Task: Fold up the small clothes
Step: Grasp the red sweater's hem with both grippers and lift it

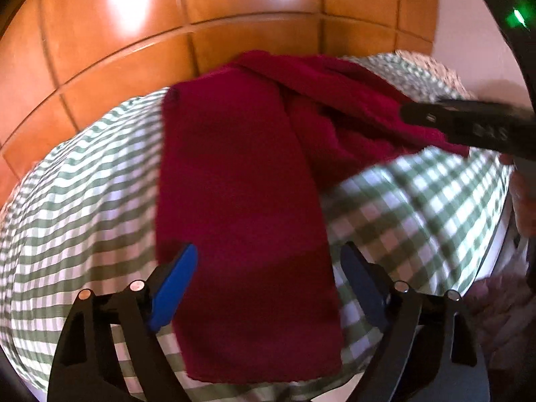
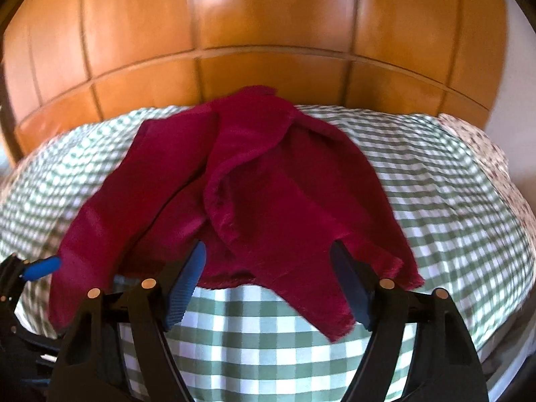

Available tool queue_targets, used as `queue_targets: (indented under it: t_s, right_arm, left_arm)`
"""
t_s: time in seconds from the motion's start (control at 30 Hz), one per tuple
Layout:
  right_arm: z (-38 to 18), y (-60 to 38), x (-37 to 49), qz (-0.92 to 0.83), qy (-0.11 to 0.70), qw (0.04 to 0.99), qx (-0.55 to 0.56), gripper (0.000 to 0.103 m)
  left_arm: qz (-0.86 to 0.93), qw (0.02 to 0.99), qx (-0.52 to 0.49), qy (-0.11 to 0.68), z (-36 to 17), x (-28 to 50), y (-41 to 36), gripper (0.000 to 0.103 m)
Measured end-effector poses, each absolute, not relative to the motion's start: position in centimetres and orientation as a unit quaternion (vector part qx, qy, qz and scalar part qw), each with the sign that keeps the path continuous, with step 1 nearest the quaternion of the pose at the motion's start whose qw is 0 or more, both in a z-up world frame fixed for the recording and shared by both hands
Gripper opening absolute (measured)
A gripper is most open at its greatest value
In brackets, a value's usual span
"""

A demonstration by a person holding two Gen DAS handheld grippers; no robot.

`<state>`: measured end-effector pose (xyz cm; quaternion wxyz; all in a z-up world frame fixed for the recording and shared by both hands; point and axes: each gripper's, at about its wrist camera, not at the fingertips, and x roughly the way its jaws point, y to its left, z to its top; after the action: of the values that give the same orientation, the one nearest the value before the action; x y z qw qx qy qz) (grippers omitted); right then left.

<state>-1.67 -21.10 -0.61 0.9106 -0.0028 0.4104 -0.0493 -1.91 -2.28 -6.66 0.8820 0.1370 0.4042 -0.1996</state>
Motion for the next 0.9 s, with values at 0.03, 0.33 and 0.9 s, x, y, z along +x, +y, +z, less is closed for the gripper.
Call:
queue_targets:
  t_s: [0.03,0.33,0.9]
  right_arm:
    - [-1.1,-20.5,-1.3,-0.038,0.417,0.908,-0.018,0.072]
    - [-3.4,-19.8,2.0,0.0,0.457,0.887,-0.07,0.009]
    - [7.5,-41.7,14.1,-0.209,0.376,0.903,0.01,0.006]
  left_arm:
    - [-0.2,0.878,0.149,0.409,-7.2,-1.9,-2.7,0.064]
    - [-0.226,0.886,0.043,0.403,-3.8,-0.6,1.2,0.008]
    - [0.006,0.94,-0.112,0.324,7.3,20.6,16.7,0.007]
